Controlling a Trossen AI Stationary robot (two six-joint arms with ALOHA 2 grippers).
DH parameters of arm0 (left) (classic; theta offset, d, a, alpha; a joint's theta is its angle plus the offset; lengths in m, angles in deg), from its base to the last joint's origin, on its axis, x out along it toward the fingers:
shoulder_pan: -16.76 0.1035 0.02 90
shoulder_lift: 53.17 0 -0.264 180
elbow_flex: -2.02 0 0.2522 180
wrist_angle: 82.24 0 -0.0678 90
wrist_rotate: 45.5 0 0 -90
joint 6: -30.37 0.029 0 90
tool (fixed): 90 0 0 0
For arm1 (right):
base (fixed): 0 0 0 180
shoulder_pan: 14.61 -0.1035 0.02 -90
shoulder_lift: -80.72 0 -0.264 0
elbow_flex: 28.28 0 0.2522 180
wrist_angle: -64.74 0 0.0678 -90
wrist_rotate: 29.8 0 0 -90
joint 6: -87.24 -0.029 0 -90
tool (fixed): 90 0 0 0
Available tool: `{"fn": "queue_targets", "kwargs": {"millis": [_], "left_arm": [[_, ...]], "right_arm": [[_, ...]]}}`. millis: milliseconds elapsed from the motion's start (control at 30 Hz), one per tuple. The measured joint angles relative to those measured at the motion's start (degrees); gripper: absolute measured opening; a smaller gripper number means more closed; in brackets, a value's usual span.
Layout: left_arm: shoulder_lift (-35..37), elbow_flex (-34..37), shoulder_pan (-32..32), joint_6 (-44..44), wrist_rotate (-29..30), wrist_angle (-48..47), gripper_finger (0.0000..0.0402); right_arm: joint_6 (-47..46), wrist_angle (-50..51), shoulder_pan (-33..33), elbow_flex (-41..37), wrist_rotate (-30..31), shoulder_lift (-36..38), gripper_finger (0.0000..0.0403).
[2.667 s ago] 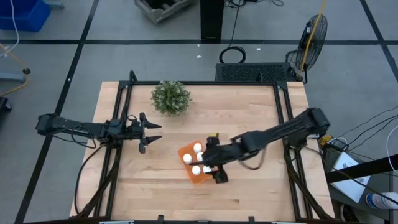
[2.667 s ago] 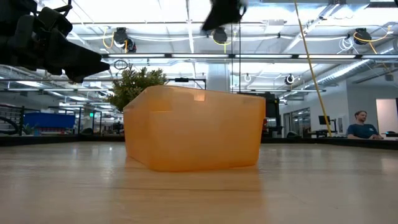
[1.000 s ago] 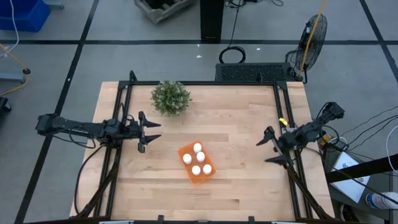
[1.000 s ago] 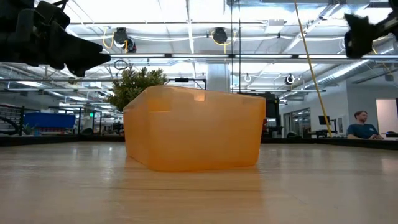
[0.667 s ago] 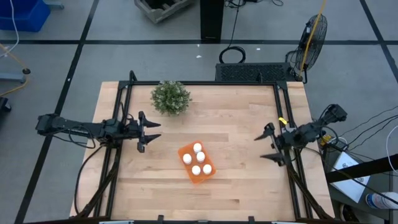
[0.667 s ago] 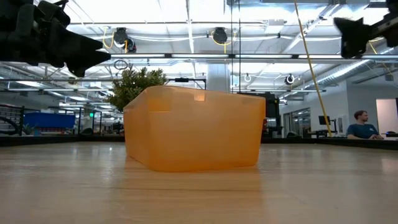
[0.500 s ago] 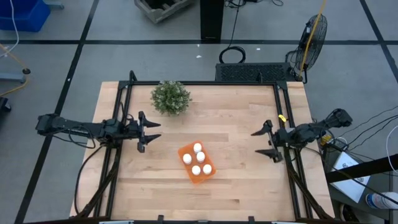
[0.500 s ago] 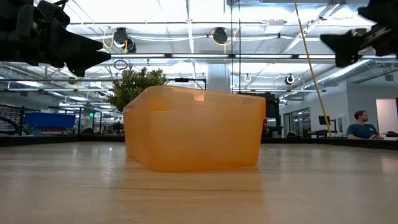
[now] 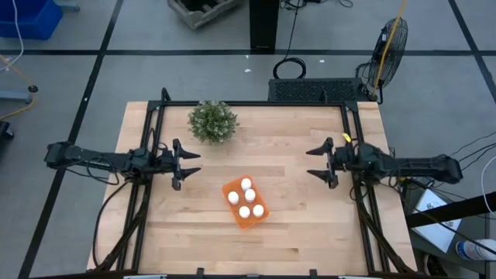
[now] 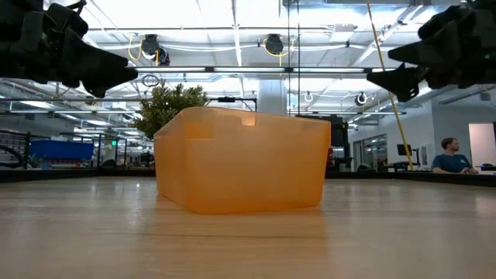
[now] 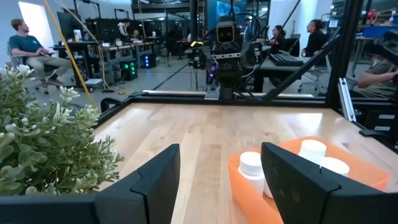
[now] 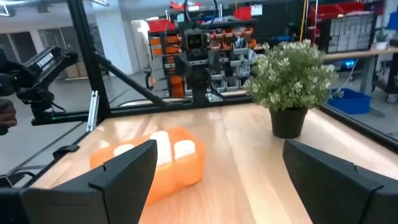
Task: Pick and place pill bottles into a basket
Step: Return to Home Position
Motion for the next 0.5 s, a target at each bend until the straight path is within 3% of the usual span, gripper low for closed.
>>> {"fn": "queue_targets", "kwargs": {"millis": [267, 500], "left_arm": [[0.02, 0.01, 0.00, -0.04, 0.00, -0.18, 0.0230], [0.02, 0.01, 0.00, -0.18, -0.02, -0.89, 0.0230]], "right_arm": [[-0.59, -6.86, 7.90, -0.04, -8.08, -1.46, 0.0338], [-0.84, -4.41, 11.08, -0.04, -10.64, 1.78, 0.0338]]}}
